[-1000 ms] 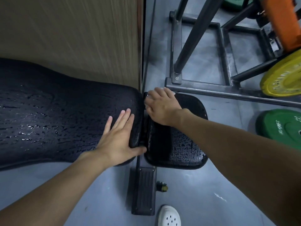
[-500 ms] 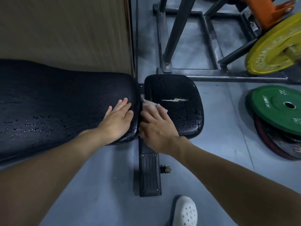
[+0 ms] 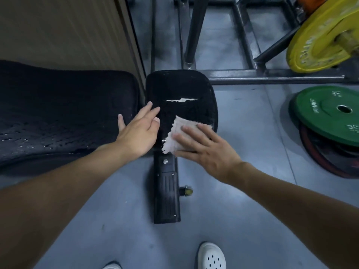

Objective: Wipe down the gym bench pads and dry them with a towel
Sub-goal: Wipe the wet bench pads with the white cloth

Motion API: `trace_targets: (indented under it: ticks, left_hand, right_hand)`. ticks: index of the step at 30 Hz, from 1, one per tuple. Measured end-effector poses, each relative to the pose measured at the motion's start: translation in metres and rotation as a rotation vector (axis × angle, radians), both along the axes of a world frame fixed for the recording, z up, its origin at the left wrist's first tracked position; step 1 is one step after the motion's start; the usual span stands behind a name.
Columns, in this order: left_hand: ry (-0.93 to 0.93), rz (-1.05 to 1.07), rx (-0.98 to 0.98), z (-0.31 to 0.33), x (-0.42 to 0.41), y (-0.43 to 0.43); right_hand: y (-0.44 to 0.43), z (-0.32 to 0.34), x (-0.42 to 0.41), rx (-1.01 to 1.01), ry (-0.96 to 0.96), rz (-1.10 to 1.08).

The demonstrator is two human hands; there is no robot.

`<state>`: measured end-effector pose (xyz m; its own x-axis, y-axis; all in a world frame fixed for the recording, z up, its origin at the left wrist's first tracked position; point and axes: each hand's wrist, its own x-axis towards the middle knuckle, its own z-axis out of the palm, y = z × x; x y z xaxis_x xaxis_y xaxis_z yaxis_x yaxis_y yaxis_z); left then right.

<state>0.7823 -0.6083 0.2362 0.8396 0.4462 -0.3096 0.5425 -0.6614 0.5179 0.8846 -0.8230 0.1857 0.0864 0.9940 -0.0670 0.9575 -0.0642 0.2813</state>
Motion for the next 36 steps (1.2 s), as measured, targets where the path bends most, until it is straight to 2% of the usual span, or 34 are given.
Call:
trace_targets:
  ticks: [3, 7, 15, 19, 22, 31, 36]
  left_hand:
    - [0.024, 0.038, 0.008, 0.001, 0.005, -0.007]
    - [0.057, 0.032, -0.004, 0.007, 0.008, -0.005]
    - [0.093, -0.048, 0.05, 0.007, 0.011, 0.008]
    - [0.077, -0.048, 0.06, 0.006, 0.013, 0.009]
    - [0.071, -0.061, 0.054, 0.006, 0.012, 0.01]
    - [0.049, -0.084, -0.006, 0.007, 0.009, 0.016]
    - [0.071, -0.068, -0.076, 0.014, 0.008, 0.02]
  right_hand:
    - [-0.023, 0.001, 0.014, 0.081, 0.138, -0.056]
    - [-0.009, 0.005, 0.001, 0.249, 0.393, -0.277]
    - [0.086, 0.012, 0.05, 0.18, 0.399, -0.67]
    - [0.062, 0.017, 0.016, 0.206, 0.395, -0.575]
    - [0.04, 0.015, 0.004, 0.133, 0.391, -0.482]
    - [0.129, 0.018, 0.062, 0.106, 0.402, -0.716]
    - [0.118, 0.017, 0.035, 0.163, 0.406, -0.627]
